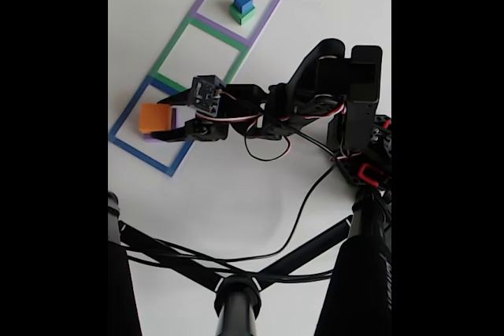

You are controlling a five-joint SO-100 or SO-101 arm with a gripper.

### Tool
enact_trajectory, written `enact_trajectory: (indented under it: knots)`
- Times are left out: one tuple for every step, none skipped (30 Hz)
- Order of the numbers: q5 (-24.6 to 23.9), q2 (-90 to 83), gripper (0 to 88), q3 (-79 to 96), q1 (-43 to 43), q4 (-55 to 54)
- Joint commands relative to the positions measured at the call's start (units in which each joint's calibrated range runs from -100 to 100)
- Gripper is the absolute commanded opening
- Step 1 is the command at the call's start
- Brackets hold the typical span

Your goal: Tower of hanoi

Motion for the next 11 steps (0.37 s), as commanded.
enact_trajectory:
  knots:
    - [0.0, -0.6, 7.4, 0.4, -0.4, -1.9]
    - [0.0, -0.5, 7.8, 0.5, -0.4, -2.0]
    - [0.0, -0.4, 8.9, 0.5, -0.4, -2.4]
    - [0.0, -0.1, 9.5, 0.5, -0.5, -2.7]
    - [0.0, 0.1, 10.0, 0.5, -0.6, -2.9]
    - [0.0, 0.2, 10.3, 0.4, -0.6, -3.1]
    - [0.0, 0.4, 10.4, 0.3, -0.6, -3.2]
    - [0.0, 0.5, 10.4, 0.3, -0.7, -3.2]
    - [0.0, 0.6, 10.4, 0.2, -0.8, -3.3]
    - [0.0, 0.7, 10.4, 0.2, -0.8, -3.3]
    - [0.0, 0.8, 10.7, 0.2, -0.9, -3.5]
